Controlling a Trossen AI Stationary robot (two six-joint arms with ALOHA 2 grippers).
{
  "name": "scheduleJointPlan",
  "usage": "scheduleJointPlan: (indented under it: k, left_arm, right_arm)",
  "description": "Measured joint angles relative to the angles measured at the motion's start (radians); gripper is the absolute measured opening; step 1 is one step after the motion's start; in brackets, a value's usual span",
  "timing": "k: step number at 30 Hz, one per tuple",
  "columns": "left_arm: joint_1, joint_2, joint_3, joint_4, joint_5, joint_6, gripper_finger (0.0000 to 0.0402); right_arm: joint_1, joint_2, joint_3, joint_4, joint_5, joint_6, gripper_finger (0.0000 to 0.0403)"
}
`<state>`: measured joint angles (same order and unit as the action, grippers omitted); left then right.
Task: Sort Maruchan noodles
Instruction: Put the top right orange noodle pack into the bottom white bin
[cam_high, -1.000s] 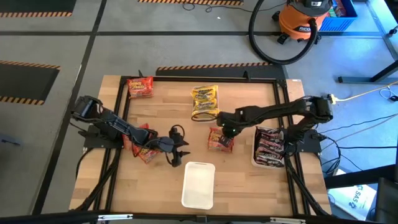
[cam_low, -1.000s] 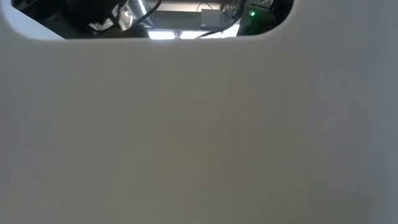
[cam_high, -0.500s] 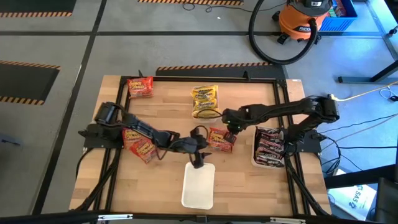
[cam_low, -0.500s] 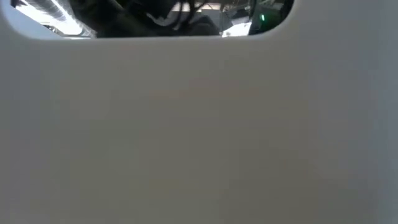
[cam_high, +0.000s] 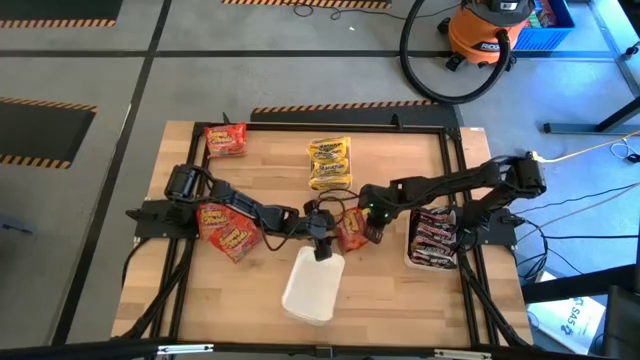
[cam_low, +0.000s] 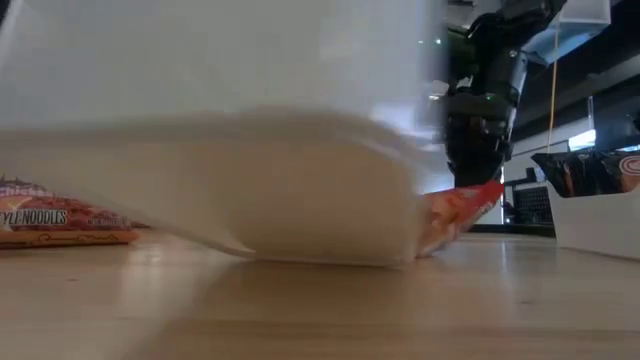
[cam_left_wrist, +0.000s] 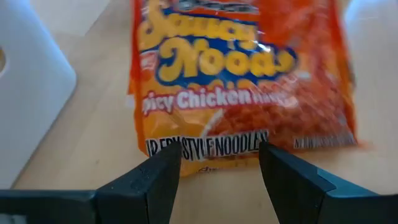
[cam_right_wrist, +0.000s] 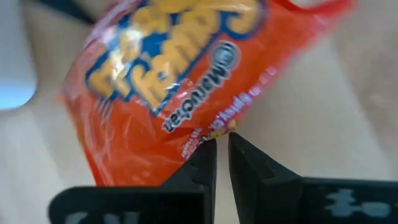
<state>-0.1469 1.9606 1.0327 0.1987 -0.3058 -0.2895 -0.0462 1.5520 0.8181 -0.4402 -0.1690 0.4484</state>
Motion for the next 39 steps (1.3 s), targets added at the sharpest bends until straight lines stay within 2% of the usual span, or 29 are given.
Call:
scheduleJointPlan:
  k: [16,25,29,34,37,39]
  left_arm:
    - [-0.034,0.000,0.001,0.003,0.035,0.004,0.0211]
    - [-0.043,0.001,0.069,-0.033,0.034,0.042,0.0211]
    - [-0.045,0.001,0.098,-0.080,0.035,0.064,0.0211]
    - [-0.044,0.001,0.139,-0.134,0.034,0.081,0.0211]
    - [-0.046,0.001,0.144,-0.149,0.034,0.091,0.0211]
    - [-0.046,0.001,0.144,-0.150,0.034,0.091,0.0211]
  right_arm:
    - [0.000,-0.056,0.001,0.020,0.007,0.017,0.0026]
    - [0.000,-0.074,0.023,-0.011,-0.013,0.045,0.0035]
    - [-0.003,-0.077,0.079,-0.116,-0.034,-0.002,0.0084]
    - [-0.035,-0.096,0.169,-0.280,0.006,-0.076,0.0178]
    - [-0.042,-0.122,0.164,-0.267,0.065,-0.085,0.0230]
    - [-0.050,-0.129,0.140,-0.239,0.068,-0.097,0.0256]
